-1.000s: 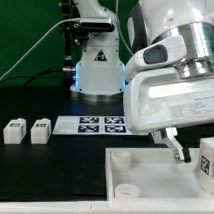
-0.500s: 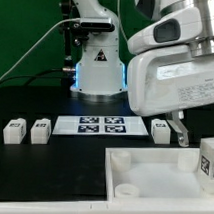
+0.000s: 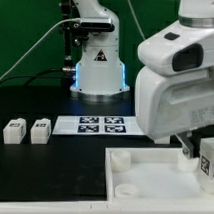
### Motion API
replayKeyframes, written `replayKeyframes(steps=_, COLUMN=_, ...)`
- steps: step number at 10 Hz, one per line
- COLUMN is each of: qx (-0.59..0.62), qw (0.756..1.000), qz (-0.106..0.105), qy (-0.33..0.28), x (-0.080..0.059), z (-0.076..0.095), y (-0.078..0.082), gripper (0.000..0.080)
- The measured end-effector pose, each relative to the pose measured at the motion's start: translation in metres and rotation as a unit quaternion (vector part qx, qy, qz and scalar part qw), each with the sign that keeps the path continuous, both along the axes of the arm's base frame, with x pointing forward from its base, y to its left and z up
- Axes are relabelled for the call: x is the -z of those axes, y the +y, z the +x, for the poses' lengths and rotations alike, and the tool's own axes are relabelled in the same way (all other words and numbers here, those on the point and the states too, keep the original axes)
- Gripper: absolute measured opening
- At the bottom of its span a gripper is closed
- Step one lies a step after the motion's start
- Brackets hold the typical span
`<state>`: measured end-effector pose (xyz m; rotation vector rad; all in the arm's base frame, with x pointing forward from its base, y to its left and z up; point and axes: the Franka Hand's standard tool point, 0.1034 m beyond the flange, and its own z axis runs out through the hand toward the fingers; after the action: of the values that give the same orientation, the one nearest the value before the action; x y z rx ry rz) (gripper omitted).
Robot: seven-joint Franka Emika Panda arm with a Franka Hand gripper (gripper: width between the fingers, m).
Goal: Assemble one leg
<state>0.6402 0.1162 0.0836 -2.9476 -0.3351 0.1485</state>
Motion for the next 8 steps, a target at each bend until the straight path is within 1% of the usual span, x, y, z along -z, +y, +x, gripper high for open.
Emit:
replayKeyframes(steps=3, qx=0.003, qw=1.000, qz=0.000, qy=-0.003, x=0.0105, z=-0.0005, y=-0.0021, gripper=0.0649)
replayKeyframes(steps=5, qx=0.005, qw=1.000, qz=0.000, qy=-0.009, x=0.0117, z=0.0005, y=-0.0019, gripper=0.0649)
replayKeyframes(steps=7, qx=0.005, qw=1.000, qz=0.000, qy=-0.009, x=0.0117, z=0.0005, y=-0.0019, gripper=0.0374)
replayKeyframes(steps=8, qx=0.024, qw=1.000, qz=-0.001, qy=-0.006, x=0.0117, z=0.0006, y=-0.0022, gripper=0.0293)
